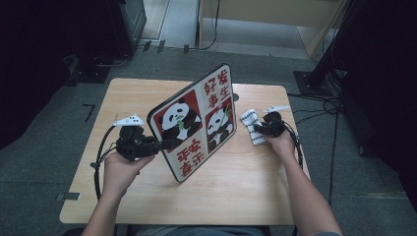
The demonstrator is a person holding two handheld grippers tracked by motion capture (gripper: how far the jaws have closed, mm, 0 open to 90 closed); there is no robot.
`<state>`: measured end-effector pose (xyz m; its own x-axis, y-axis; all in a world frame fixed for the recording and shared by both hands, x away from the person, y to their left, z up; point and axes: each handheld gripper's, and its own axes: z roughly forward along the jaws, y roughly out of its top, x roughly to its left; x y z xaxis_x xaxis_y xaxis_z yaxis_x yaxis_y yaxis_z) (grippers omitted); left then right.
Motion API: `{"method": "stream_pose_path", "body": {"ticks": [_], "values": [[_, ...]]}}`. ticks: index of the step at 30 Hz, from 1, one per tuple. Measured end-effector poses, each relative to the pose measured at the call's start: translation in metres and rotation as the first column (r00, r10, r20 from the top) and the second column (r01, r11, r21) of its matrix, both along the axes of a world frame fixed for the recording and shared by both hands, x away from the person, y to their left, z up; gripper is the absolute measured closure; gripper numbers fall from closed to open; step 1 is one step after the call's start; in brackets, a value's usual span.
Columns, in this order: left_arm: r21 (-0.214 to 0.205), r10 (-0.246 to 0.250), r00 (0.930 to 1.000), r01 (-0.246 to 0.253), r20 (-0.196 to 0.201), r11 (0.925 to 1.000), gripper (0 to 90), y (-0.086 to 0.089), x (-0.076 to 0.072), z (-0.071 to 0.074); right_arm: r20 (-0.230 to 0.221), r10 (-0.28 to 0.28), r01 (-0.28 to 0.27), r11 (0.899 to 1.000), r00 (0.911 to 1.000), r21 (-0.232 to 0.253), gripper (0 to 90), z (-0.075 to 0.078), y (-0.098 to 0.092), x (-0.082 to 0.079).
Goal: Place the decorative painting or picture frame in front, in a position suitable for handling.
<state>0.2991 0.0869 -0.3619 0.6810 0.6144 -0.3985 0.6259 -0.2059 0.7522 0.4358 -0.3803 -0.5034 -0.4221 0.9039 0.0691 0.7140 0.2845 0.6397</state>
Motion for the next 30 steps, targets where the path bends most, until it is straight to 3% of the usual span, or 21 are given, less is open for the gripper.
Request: {"method": "stream_pose_path", "body": {"ticks": [4, 7, 11, 15, 23, 30], "values": [[-0.006, -0.004, 0.9999, 0.004, 0.011, 1.0000, 68.8, 0.000, 0.000, 0.001, -0.013, -0.007, 0.007, 1.000, 0.9999, -0.023, 75.9, 0.003, 0.002, -0.001], [-0.001, -0.009, 0.9999, 0.009, 0.008, 1.0000, 70.3, -0.001, 0.001, 0.001, -0.045, -0.022, 0.022, 1.000, 0.9987, 0.002, 76.8, 0.005, 0.003, -0.001], [-0.001, -0.009, 0.9999, 0.009, 0.013, 1.0000, 71.9, 0.000, 0.002, 0.001, -0.050, -0.006, 0.006, 1.000, 0.9988, 0.005, 77.0, 0.010, 0.002, -0.002], [0.002, -0.011, 0.9996, 0.011, 0.025, 0.9999, 74.3, 0.000, 0.003, 0.002, -0.063, 0.015, -0.012, 0.999, 0.9979, 0.047, 77.0, 0.019, 0.001, -0.004], [0.011, -0.016, 0.9993, 0.015, 0.034, 0.9998, 77.1, -0.001, 0.004, 0.001, -0.041, 0.073, -0.068, 0.992, 0.9965, 0.109, 76.8, 0.042, 0.005, -0.015], [0.008, -0.022, 0.9994, 0.022, 0.028, 0.9997, 77.5, -0.001, 0.004, 0.002, -0.021, 0.121, -0.118, 0.987, 0.9924, 0.104, 76.8, 0.060, 0.013, -0.024]]}}
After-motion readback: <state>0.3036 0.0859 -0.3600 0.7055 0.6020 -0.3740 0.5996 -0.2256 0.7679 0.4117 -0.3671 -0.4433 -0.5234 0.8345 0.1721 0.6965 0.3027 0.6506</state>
